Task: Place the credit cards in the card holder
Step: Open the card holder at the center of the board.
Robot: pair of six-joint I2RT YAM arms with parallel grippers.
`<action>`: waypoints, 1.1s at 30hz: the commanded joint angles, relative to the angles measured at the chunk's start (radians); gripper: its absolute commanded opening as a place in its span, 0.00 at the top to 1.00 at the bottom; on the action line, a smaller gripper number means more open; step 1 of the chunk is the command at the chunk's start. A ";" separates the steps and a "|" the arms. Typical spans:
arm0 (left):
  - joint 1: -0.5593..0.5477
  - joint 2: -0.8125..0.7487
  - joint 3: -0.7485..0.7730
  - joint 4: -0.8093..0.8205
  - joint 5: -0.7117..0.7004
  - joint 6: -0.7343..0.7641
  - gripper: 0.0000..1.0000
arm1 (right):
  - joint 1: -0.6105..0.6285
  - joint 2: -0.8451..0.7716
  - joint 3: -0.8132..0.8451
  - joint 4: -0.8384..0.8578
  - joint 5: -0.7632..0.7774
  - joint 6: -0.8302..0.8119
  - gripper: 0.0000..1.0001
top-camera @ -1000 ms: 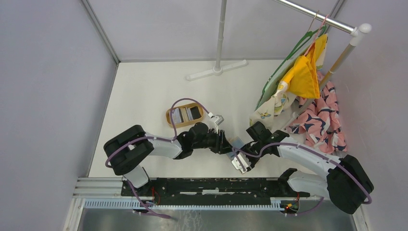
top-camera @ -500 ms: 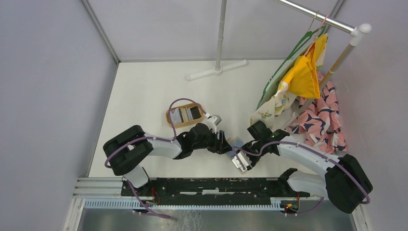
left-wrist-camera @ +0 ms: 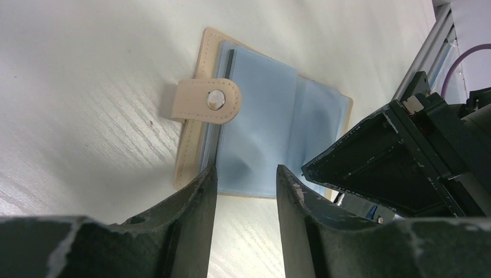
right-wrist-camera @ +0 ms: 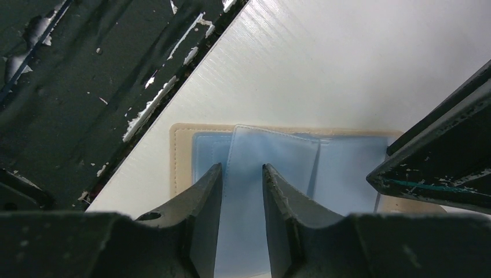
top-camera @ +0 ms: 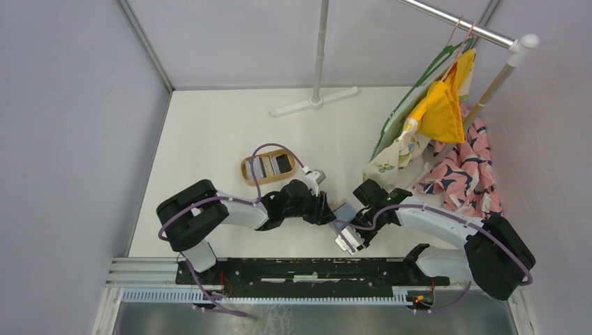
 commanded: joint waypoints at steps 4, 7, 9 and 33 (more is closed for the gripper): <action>-0.009 0.002 0.032 0.063 0.048 0.011 0.52 | 0.008 0.004 0.009 -0.019 0.013 -0.018 0.63; -0.008 0.017 0.031 0.080 0.058 0.005 0.50 | 0.007 0.000 0.005 -0.017 0.013 -0.017 0.61; -0.009 0.027 0.027 0.091 0.062 0.001 0.50 | 0.007 -0.008 0.004 -0.015 0.010 -0.017 0.57; -0.009 -0.011 0.023 0.033 -0.002 0.032 0.45 | -0.065 -0.086 -0.016 -0.018 -0.012 -0.010 0.42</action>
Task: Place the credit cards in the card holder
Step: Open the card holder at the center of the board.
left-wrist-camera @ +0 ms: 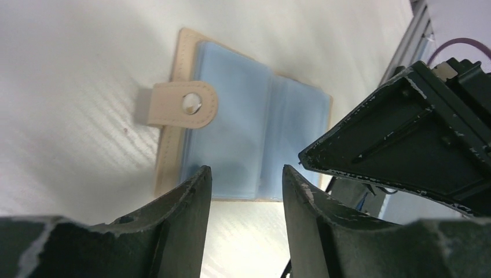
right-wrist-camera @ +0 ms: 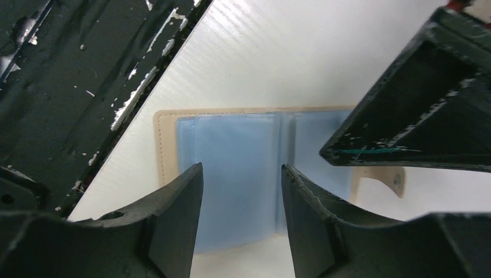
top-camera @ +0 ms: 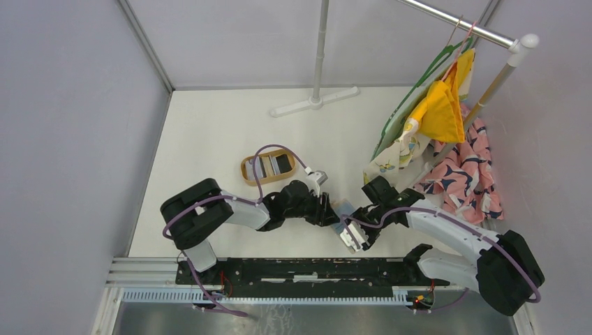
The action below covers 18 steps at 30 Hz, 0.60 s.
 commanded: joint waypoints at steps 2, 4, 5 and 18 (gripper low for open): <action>-0.006 -0.048 0.041 -0.089 -0.087 0.075 0.43 | 0.025 0.082 -0.015 0.014 0.058 0.000 0.43; -0.007 -0.042 0.056 -0.110 -0.097 0.089 0.42 | 0.040 0.092 -0.017 0.022 0.075 0.010 0.44; -0.006 -0.036 0.061 -0.116 -0.098 0.094 0.41 | 0.043 0.092 -0.019 0.025 0.078 0.015 0.44; -0.037 -0.002 0.110 -0.208 -0.163 0.128 0.40 | 0.077 0.153 -0.022 0.049 0.117 0.050 0.53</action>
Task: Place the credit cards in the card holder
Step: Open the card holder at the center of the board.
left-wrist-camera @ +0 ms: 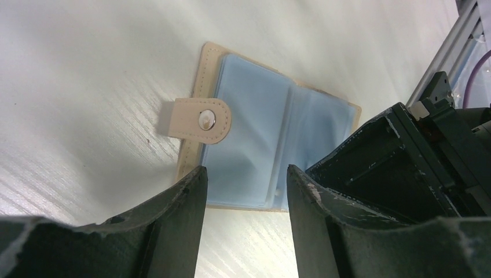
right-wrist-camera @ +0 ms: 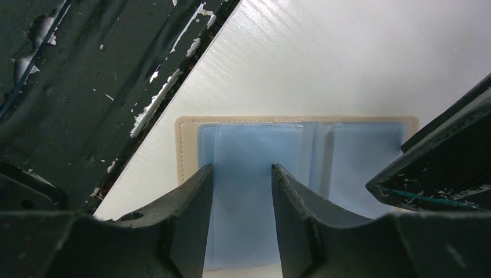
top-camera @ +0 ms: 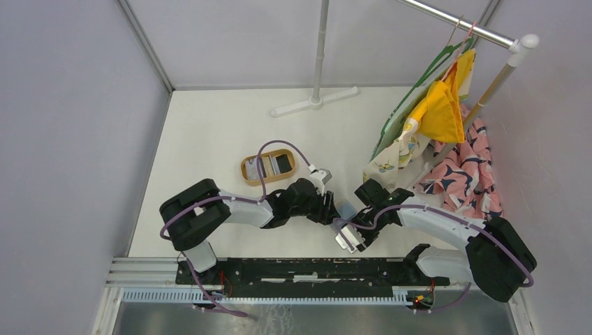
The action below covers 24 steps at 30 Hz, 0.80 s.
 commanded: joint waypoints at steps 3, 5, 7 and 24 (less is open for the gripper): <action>-0.031 0.012 0.054 -0.076 -0.073 0.077 0.40 | 0.021 0.040 -0.013 0.034 0.060 0.014 0.53; -0.037 0.015 0.064 -0.093 -0.083 0.086 0.40 | 0.021 0.041 -0.013 0.035 0.061 0.017 0.53; -0.043 0.018 0.074 -0.108 -0.089 0.092 0.40 | 0.022 0.042 -0.013 0.036 0.061 0.018 0.54; -0.101 0.053 0.053 -0.018 0.017 0.014 0.45 | 0.023 0.027 -0.008 0.035 0.055 0.020 0.54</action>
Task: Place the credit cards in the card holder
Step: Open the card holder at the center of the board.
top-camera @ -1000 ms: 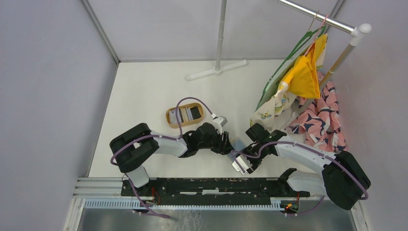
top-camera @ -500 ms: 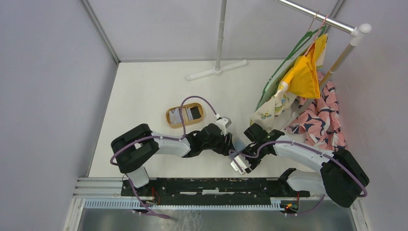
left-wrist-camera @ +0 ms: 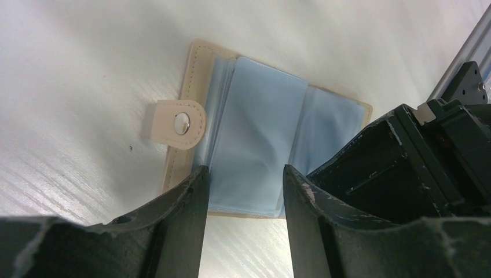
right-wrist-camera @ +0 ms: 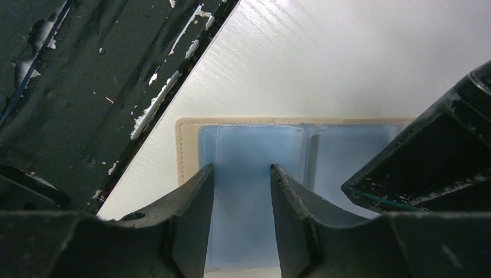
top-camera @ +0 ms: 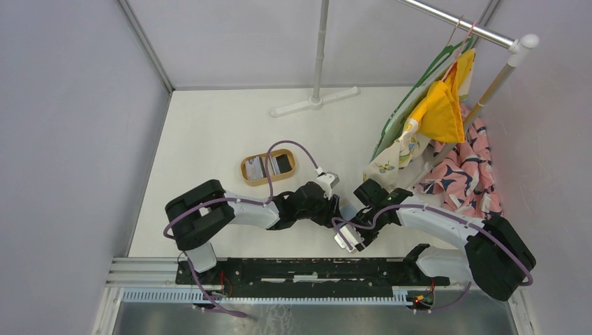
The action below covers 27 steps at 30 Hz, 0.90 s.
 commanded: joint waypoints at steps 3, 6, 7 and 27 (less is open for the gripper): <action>-0.036 0.020 -0.022 0.102 0.118 -0.045 0.45 | 0.010 0.010 -0.012 0.027 0.037 -0.009 0.53; -0.037 0.033 -0.023 0.124 0.142 -0.056 0.45 | 0.011 -0.001 -0.005 0.017 0.022 -0.013 0.54; -0.036 0.038 -0.021 0.132 0.149 -0.060 0.45 | 0.011 -0.004 0.000 0.010 0.015 -0.015 0.53; -0.035 0.000 -0.090 0.288 0.208 -0.155 0.64 | -0.008 -0.061 0.010 0.018 0.027 0.012 0.53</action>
